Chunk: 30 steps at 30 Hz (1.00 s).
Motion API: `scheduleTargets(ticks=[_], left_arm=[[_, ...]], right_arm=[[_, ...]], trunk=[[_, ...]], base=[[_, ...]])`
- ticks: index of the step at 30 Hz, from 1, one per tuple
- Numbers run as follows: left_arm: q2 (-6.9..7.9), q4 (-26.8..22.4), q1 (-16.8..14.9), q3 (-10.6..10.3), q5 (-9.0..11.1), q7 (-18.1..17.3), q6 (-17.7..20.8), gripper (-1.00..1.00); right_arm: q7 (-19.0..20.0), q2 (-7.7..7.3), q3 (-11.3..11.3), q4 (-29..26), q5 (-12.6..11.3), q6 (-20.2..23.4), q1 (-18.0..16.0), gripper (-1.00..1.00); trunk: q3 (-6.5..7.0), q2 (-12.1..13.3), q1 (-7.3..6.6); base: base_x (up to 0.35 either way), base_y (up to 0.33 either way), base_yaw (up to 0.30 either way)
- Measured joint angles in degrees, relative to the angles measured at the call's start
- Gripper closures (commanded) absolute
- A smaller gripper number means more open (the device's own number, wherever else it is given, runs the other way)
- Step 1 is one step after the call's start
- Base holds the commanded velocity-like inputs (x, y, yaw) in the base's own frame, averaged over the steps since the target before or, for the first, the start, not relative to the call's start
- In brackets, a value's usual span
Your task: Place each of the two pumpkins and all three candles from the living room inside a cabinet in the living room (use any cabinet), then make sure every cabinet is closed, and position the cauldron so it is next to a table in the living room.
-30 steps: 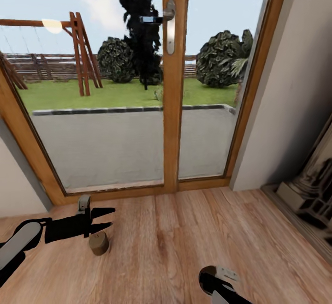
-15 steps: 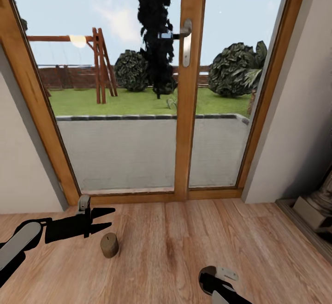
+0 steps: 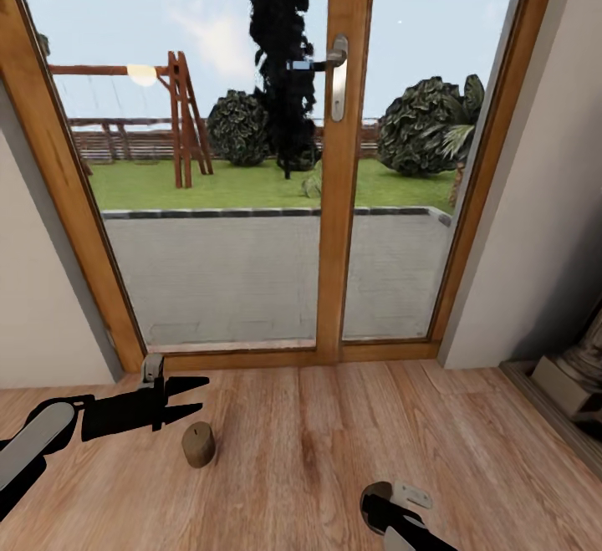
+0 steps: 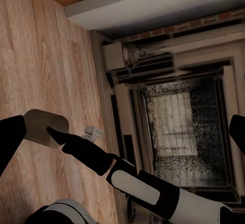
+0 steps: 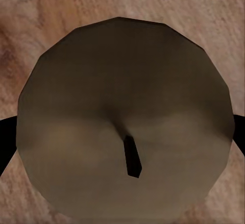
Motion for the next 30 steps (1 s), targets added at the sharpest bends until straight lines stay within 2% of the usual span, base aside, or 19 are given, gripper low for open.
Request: scheduleTargets(ticks=[22,24,28,30], left_arm=[[0.07,0.0,0.0,0.0,0.0,0.1,-0.1,-1.0],[0.11,0.0,0.0,0.0,-0.9,0.4,-0.1,-1.0],[0.0,0.7,0.0,0.6,-4.7,2.5,-0.2,-1.0],[-0.02,1.8,0.0,0.9,-5.5,3.7,-0.3,-1.0]], right_arm=[[-0.1,-0.09,-0.1,0.0,0.0,-0.1,0.0,1.0],[-0.1,-0.09,-0.1,0.0,0.0,-0.1,0.0,1.0],[-0.1,-0.09,-0.1,0.0,0.0,-0.1,0.0,1.0],[-0.1,-0.09,-0.1,0.0,0.0,-0.1,0.0,1.0]], trunk=[[0.0,0.0,0.0],[0.0,0.0,0.0],[0.0,0.0,0.0],[0.0,0.0,0.0]], base=[[0.0,0.0,0.0],[0.0,0.0,0.0],[0.0,0.0,0.0],[0.0,0.0,0.0]])
